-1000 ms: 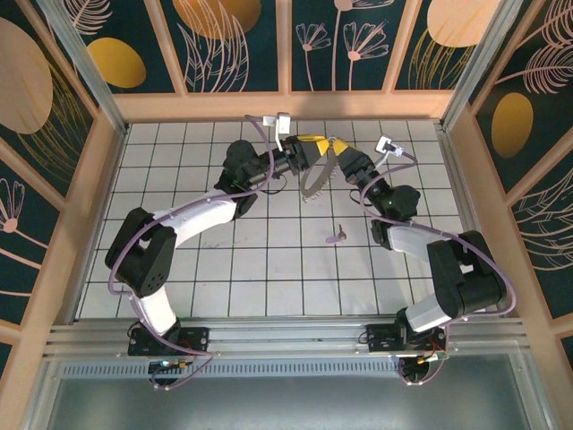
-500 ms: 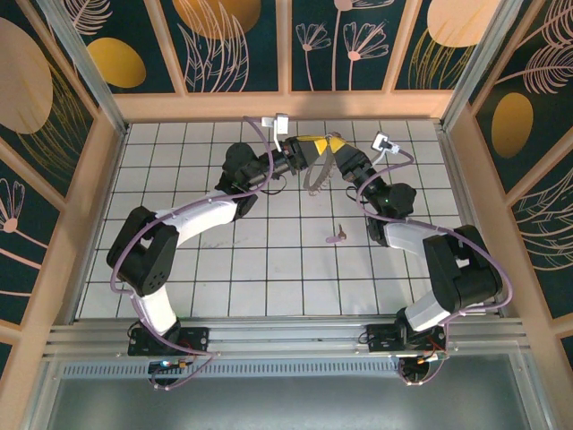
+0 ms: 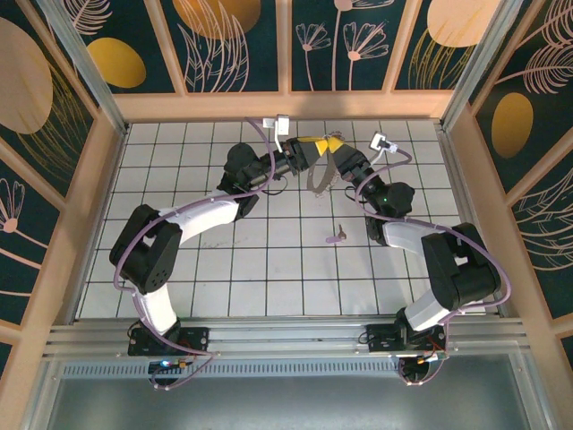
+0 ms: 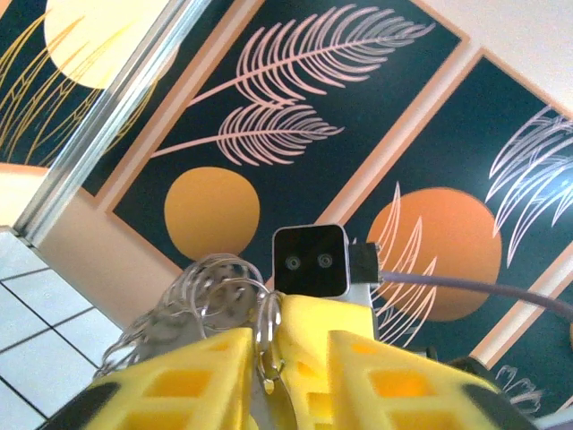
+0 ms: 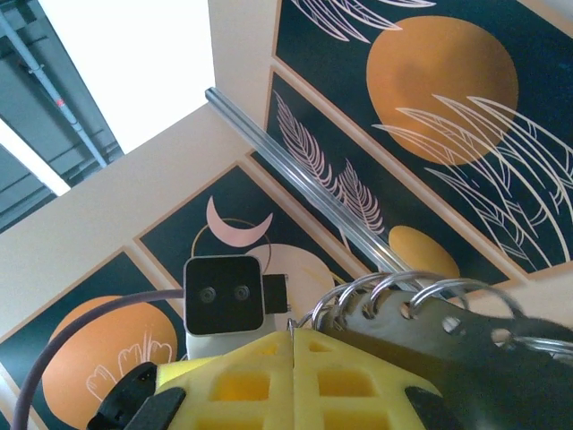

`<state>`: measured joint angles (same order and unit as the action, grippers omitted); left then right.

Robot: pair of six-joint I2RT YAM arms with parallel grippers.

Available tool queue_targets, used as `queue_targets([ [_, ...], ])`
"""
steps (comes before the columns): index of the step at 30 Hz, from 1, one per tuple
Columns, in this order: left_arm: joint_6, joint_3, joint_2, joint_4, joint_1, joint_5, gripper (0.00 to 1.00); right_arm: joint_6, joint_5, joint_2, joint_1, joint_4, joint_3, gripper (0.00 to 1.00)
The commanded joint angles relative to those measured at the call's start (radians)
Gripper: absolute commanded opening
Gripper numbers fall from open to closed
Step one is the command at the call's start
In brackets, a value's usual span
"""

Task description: Put the keys on the keyring

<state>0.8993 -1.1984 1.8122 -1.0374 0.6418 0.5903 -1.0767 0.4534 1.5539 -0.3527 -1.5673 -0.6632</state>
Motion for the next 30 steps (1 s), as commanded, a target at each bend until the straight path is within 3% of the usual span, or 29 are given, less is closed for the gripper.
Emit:
queue_targets([
  [1, 0.004, -0.013, 0.000, -0.069, 0.003, 0.012, 0.40, 0.002, 0.022, 0.000, -0.011, -0.067, -0.032, 0.00],
  [7, -0.087, -0.013, -0.058, 0.028, 0.001, 0.019, 0.47, 0.006, 0.041, -0.003, 0.000, -0.051, -0.033, 0.00],
  [14, -0.126, -0.030, -0.074, 0.068, -0.005, 0.093, 0.20, 0.004, 0.093, -0.002, 0.007, -0.039, -0.052, 0.00],
  [18, -0.112, -0.021, -0.071, 0.020, -0.007, 0.122, 0.20, 0.011, 0.119, -0.003, 0.009, -0.019, -0.064, 0.00],
  [22, -0.113, -0.018, -0.073, 0.000, -0.008, 0.136, 0.13, 0.015, 0.139, -0.002, 0.009, -0.007, -0.070, 0.00],
  [24, -0.112, -0.018, -0.075, -0.003, -0.012, 0.136, 0.20, 0.018, 0.153, -0.004, 0.011, 0.001, -0.073, 0.00],
  [26, -0.113, -0.014, -0.083, -0.002, -0.021, 0.130, 0.34, 0.021, 0.163, -0.006, 0.013, 0.005, -0.073, 0.00],
  [30, -0.128, -0.006, -0.093, 0.012, -0.044, 0.137, 0.47, 0.024, 0.185, -0.010, 0.015, 0.011, -0.076, 0.00],
])
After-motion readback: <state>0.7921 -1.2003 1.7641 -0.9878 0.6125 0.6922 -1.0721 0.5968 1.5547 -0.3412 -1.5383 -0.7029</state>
